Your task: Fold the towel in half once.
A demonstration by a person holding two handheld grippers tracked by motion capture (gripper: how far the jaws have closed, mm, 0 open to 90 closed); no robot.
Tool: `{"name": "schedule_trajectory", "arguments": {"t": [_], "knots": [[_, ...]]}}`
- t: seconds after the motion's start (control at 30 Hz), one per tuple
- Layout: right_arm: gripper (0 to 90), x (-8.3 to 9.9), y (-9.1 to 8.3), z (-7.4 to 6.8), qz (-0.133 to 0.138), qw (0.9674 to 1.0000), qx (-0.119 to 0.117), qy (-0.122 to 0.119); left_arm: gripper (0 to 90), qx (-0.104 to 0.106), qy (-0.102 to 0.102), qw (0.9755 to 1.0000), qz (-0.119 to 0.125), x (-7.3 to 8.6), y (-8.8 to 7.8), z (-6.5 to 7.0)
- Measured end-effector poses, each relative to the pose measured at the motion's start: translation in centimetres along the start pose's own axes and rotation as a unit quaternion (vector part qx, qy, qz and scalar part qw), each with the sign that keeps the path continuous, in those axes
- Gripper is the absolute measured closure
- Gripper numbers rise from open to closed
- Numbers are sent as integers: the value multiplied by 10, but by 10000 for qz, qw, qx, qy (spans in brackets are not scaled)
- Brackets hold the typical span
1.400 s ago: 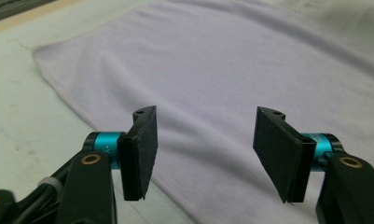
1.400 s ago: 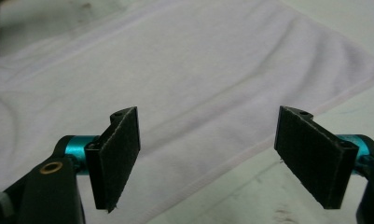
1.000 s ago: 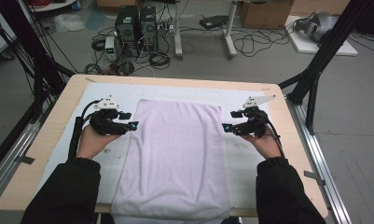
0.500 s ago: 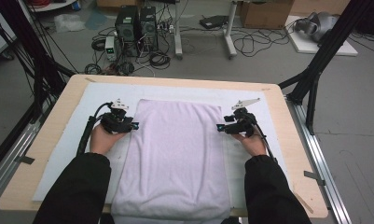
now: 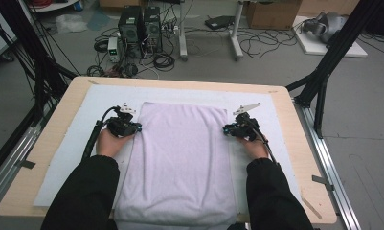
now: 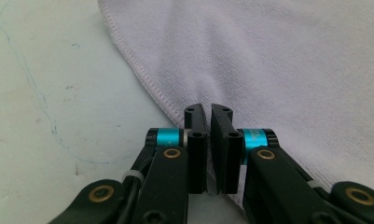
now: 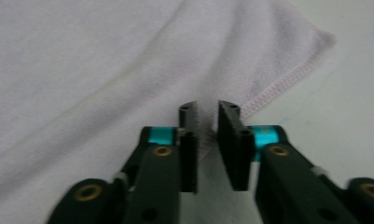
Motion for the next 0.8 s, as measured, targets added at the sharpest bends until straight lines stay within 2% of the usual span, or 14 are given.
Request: {"name": "schedule_trajectory", "arguments": {"t": [0.1, 0.2, 0.33, 0.43, 0.5, 0.57, 0.6, 0.7, 0.8], "knots": [[860, 1, -1, 0, 62, 9996, -156, 229, 877, 76, -94, 9999, -22, 0, -2, -2], [864, -1, -7, 2, 186, 9989, -263, 344, 882, 145, -154, 9997, 93, -2, -8, -5], [865, -10, -27, 1, 466, 9975, -333, 403, 883, 295, -328, 9986, 302, -7, -20, -10], [865, -14, -43, -5, 625, 9964, -441, 377, 883, 405, -272, 9977, 461, -10, -33, -8], [865, -15, -53, -15, 653, 9952, -630, 371, 883, 466, -127, 9972, 566, -11, -46, -5], [865, -16, -61, -28, 631, 9940, -809, 371, 882, 574, -66, 9962, 656, -7, -58, -2], [865, -15, -64, -34, 600, 9941, -855, 284, 883, 598, 23, 9958, 689, -1, -65, 0], [865, -6, -73, -58, 607, 9926, -1045, 116, 882, 719, 63, 9945, 759, 17, -78, 8], [865, 11, -74, -80, 432, 9933, -1069, -72, 882, 808, 194, 9936, 768, 41, -88, 19]]}}
Point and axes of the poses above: each handheld gripper's, and its own axes: y roughly forward along the jaws, x roughly out of its underside, z roughly to its right, the point moved 5 cm from there along y, roughly forward along the jaws, and after that the axes turned 11 degrees about -x, right-handed, at the moved point
